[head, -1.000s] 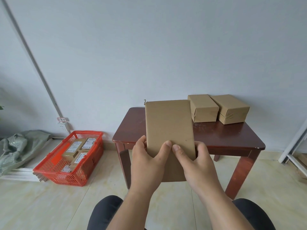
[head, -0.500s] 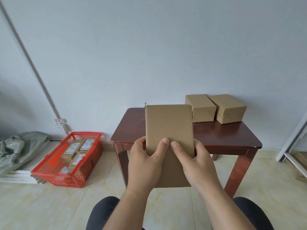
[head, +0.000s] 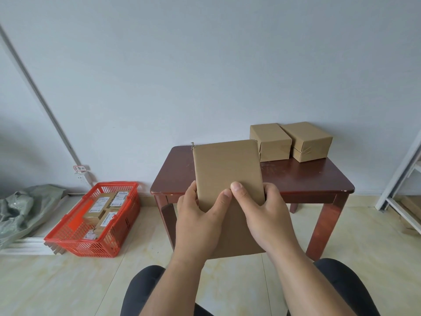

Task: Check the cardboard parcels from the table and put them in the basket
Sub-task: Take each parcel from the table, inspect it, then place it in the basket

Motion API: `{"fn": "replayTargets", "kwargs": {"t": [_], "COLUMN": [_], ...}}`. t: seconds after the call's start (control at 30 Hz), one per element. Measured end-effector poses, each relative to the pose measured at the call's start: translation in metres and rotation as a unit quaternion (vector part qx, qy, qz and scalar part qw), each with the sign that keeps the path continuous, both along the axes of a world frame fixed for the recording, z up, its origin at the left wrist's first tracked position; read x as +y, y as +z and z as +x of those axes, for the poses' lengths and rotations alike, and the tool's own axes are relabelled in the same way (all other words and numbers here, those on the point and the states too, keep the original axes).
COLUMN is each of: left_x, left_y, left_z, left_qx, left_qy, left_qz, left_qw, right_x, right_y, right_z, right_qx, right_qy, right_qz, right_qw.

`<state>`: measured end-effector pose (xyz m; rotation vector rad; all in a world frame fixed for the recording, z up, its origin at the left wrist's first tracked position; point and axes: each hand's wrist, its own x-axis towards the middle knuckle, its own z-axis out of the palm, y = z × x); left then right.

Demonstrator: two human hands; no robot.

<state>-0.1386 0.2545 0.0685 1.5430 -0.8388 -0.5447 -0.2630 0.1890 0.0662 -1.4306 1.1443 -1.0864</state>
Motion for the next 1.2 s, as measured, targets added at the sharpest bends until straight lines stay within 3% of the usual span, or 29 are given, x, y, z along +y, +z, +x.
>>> {"fn": "replayTargets", "kwargs": {"t": [0.33, 0.63, 0.97, 1.2], "left_x": [0.002, -0.015, -0.045, -0.071], "left_y": [0.014, 0.031, 0.049, 0.059], "left_z": [-0.006, -0.001, 0.014, 0.029], "left_qx": [-0.025, 0.059, 0.036, 0.078], "left_qy": [0.045, 0.009, 0.033, 0.027], "left_qz": [-0.009, -0.005, -0.013, -0.016], "left_qw": [0.999, 0.998, 0.999, 0.996], "right_x": [-0.001, -0.018, -0.051, -0.076], "right_y": [0.015, 0.03, 0.052, 0.058], "right_z": [-0.002, 0.002, 0.019, 0.031], "right_qx": [-0.024, 0.026, 0.028, 0.019], "right_qy": [0.011, -0.01, 0.003, 0.005], "right_qz": [-0.004, -0.012, 0.008, -0.026], "right_qw": [1.0, 1.0, 1.0, 0.999]}}
